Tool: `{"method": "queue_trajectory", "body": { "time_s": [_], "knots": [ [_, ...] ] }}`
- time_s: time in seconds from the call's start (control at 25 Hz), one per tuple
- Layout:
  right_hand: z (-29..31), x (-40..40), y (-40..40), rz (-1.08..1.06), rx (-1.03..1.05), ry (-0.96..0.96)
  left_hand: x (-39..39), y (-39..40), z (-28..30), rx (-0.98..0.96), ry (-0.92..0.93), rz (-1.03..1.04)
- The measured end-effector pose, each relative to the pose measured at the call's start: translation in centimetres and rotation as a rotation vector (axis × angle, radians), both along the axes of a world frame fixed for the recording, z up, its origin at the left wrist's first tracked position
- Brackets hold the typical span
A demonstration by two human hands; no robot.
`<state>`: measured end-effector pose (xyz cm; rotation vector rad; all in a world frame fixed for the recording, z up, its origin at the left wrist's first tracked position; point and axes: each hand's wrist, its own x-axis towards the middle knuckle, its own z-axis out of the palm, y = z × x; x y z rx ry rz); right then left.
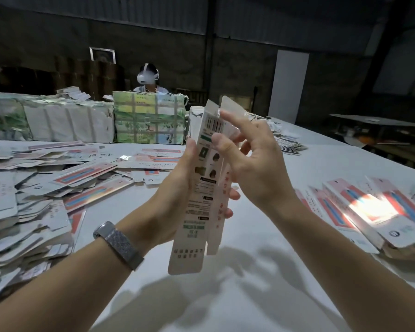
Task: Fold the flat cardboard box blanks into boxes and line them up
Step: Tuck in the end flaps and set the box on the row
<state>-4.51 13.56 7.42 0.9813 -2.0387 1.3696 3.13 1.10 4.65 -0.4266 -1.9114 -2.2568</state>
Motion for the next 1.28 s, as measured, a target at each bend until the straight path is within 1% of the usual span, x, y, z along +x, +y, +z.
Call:
{"method": "queue_trajectory", "body": {
  "time_s": [0.12, 0.36, 0.44, 0.52, 0.72, 0.92, 1.0, 1.08, 1.16, 1.24, 1.28],
  "knots": [
    [-0.1, -0.2, 0.1, 0.036, -0.035, -0.039, -0.1, 0.5, -0.1, 0.024, -0.001, 0.042],
    [0.2, -0.4, 0.4, 0.083, -0.070, -0.127, 0.0, 1.0, -0.4, 0.008, -0.011, 0.005],
    [0.6, -0.6, 0.6, 0.073, -0.024, -0.131, -0.2, 1.0, -0.6, -0.012, -0.022, 0.020],
    [1.2, -0.9, 1.0, 0.087, 0.073, -0.158, -0.1, 0.6, -0.8, -0.039, -0.043, 0.013],
    [2.7, -1.4, 2.5, 0.239, 0.228, -0.282, 0.1, -0.4, -1.1, -0.110, -0.110, -0.094],
    [2.7, -1.3, 2.5, 0.208, 0.220, -0.219, 0.1, -0.3, -1.3, -0.072, -0.113, -0.110],
    [2.6, -1.6, 2.3, 0.202, 0.176, -0.214, 0.2, -0.1, -1.3, -0.041, -0.103, -0.100],
    [2.3, -1.6, 2.0, 0.223, 0.067, -0.233, 0.3, 0.1, -1.2, -0.057, -0.094, -0.027],
    [1.6, -1.2, 1.5, 0.240, -0.102, -0.248, 0.4, 0.6, -1.2, -0.057, -0.078, 0.035],
    [0.6, -0.4, 0.6, 0.279, -0.292, -0.282, 0.3, 1.0, -1.1, -0.009, -0.032, 0.077],
    [0.0, 0.0, 0.0, 0.301, -0.352, -0.292, 0.2, 1.1, -1.1, 0.021, -0.001, 0.102]
  ]
}}
